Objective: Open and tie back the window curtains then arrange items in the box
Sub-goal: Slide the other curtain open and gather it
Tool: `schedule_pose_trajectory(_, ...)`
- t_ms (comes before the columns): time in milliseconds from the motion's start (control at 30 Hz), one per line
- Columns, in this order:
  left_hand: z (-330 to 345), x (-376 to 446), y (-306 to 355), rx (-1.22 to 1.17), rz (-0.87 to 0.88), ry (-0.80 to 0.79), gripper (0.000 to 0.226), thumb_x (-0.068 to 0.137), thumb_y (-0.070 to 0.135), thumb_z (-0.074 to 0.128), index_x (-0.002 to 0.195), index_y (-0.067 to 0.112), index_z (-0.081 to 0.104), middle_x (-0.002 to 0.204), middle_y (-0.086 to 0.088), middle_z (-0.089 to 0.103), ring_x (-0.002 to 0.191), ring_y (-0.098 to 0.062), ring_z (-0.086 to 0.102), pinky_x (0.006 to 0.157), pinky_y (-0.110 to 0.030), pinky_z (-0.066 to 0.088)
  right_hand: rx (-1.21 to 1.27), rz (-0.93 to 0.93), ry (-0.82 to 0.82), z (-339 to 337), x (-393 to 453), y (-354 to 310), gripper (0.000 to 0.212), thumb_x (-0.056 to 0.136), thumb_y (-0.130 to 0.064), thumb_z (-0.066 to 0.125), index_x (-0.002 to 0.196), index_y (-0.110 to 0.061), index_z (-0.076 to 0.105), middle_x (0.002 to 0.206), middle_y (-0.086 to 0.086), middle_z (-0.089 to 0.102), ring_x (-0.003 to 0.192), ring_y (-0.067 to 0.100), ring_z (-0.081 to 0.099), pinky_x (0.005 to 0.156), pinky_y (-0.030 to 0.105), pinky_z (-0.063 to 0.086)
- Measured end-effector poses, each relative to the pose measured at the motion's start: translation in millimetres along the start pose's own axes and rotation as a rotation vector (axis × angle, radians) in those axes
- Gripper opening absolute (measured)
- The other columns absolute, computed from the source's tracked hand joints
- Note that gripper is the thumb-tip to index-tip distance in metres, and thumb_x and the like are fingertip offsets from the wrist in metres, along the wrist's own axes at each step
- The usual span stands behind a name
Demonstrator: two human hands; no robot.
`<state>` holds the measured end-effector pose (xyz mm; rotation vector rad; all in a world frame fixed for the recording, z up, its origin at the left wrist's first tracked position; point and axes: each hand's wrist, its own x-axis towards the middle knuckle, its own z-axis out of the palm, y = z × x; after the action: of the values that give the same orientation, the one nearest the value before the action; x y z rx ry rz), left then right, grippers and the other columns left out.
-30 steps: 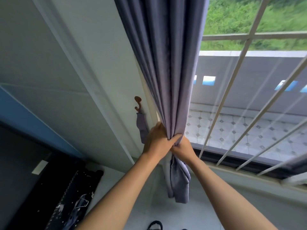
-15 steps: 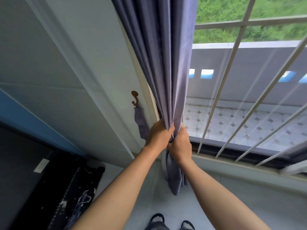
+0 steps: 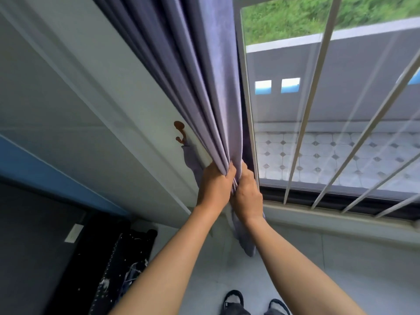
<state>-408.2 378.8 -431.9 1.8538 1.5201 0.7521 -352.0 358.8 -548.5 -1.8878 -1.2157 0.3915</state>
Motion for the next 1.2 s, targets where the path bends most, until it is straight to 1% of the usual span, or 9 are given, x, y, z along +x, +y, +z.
schedule_pose_trajectory(100,0,5,2,0.032,0.018,0.035,0.018,0.094,0.02,0.056,0.078,0.012,0.053,0.061,0.006,0.05,0.06,-0.01,0.052,0.056,-0.008,0.044,0.024,-0.036,0.002,5,6,-3,0.08,0.081,-0.039,0.057,0.148,-0.008,0.026,0.128,0.011,0.05,0.109,0.032,0.052,0.093,0.051,0.044)
schedule_pose_trajectory(233,8,-3,3,-0.064,-0.043,-0.053,0.031,0.097,0.026,0.05,0.11,0.003,0.065,0.107,-0.014,0.068,0.104,-0.028,0.062,0.087,-0.032,0.048,0.146,0.023,0.077,0,-4,-7,0.06,0.086,-0.044,0.043,0.138,-0.021,0.024,0.123,0.013,0.056,0.101,0.037,0.06,0.08,0.044,0.049)
schedule_pose_trajectory(333,10,-3,2,-0.082,-0.009,-0.004,0.026,0.095,0.026,0.054,0.1,0.004,0.067,0.093,-0.012,0.069,0.094,-0.027,0.065,0.076,-0.021,0.048,0.109,0.011,0.086,0,3,2,0.051,0.09,-0.03,0.053,0.13,-0.025,0.022,0.122,0.013,0.057,0.094,0.04,0.062,0.068,0.042,0.047)
schedule_pose_trajectory(467,8,4,-3,-0.05,0.058,0.063,0.024,0.092,0.024,0.059,0.071,0.015,0.052,0.058,0.004,0.052,0.059,-0.009,0.055,0.048,-0.002,0.033,0.03,-0.012,0.086,10,10,13,0.055,0.088,-0.016,0.064,0.129,-0.023,0.028,0.12,0.009,0.058,0.089,0.038,0.063,0.061,0.035,0.041)
schedule_pose_trajectory(700,0,-2,-19,-0.133,0.193,-0.065,0.026,0.086,0.032,0.068,0.093,0.009,0.056,0.076,0.01,0.061,0.072,0.003,0.058,0.063,-0.003,0.037,0.023,0.073,0.057,5,2,25,0.045,0.09,-0.017,0.06,0.119,-0.024,0.026,0.11,0.015,0.06,0.081,0.043,0.062,0.061,0.034,0.033)
schedule_pose_trajectory(867,-1,-5,-26,-0.084,0.296,0.008,0.02,0.089,0.028,0.061,0.099,0.012,0.055,0.091,0.0,0.057,0.087,-0.011,0.059,0.074,-0.023,0.047,-0.022,0.054,0.058,2,-3,19,0.038,0.09,-0.035,0.041,0.121,-0.017,0.029,0.107,0.017,0.06,0.077,0.046,0.06,0.061,0.034,0.031)
schedule_pose_trajectory(1033,-7,0,-25,-0.379,0.112,-0.064,0.067,0.077,0.019,0.075,0.129,0.03,0.033,0.097,0.026,0.057,0.088,0.008,0.06,0.076,-0.01,0.046,0.027,0.123,0.037,-1,-6,12,0.031,0.09,-0.019,0.056,0.111,-0.019,0.033,0.096,0.016,0.061,0.08,0.046,0.058,0.063,0.034,0.031)
schedule_pose_trajectory(1133,-8,6,-27,-0.159,0.111,-0.178,0.021,0.082,0.034,0.068,0.097,0.021,0.061,0.077,0.007,0.064,0.078,-0.012,0.065,0.061,-0.015,0.041,0.045,0.14,-0.012,-7,-5,10,0.032,0.087,-0.018,0.059,0.109,-0.008,0.039,0.085,0.008,0.053,0.079,0.043,0.058,0.06,0.034,0.032)
schedule_pose_trajectory(1200,-9,9,-26,-0.095,0.128,-0.118,0.025,0.086,0.032,0.065,0.078,0.008,0.065,0.069,-0.008,0.065,0.07,-0.021,0.063,0.053,-0.012,0.035,0.092,0.076,-0.041,-14,-4,7,0.035,0.083,-0.022,0.061,0.109,-0.012,0.04,0.09,0.001,0.048,0.081,0.034,0.054,0.064,0.032,0.035)
